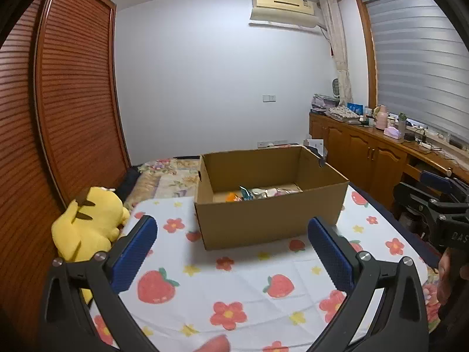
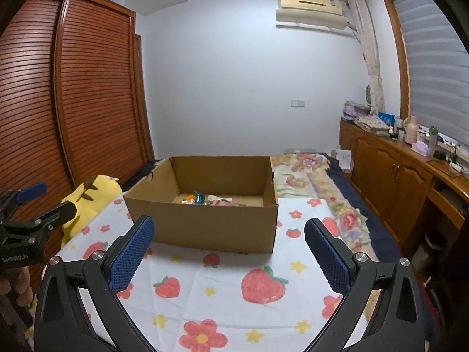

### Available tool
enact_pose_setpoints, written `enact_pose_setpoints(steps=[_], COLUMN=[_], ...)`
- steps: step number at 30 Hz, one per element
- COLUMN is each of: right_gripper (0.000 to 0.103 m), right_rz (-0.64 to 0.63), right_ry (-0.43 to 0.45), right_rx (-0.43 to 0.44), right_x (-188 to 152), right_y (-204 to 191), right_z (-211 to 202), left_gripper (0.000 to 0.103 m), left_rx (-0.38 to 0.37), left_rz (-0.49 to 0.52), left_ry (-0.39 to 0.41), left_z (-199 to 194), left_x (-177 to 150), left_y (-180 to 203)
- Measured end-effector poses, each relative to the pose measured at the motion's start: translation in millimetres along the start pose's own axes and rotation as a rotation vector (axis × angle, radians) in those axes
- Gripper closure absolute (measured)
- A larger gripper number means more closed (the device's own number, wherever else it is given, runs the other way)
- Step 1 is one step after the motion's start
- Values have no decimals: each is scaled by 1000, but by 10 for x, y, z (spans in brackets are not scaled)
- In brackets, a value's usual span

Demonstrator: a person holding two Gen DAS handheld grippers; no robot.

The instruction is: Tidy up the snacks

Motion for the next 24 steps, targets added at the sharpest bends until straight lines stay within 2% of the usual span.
enact_pose_setpoints(steps=[24], right_gripper=[0], right_rz=[-2], right_ry=[7], right_rx=[-47], right_x=[-323], right_y=[27], right_z=[-16], left_gripper=[0], left_rx=[25], left_rz=[-10], left_ry=[-15], left_z=[46], left_x=[-298], left_y=[-48])
Point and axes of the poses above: each gripper's, at about its wrist camera, not at the fingertips, and z roughly the way its jaws point, y to its right, x to its top, the point moved 6 cm from there along z, roughly the way its jaws point, and after that the axes turned 3 degrees about z, right-handed, at the moved point
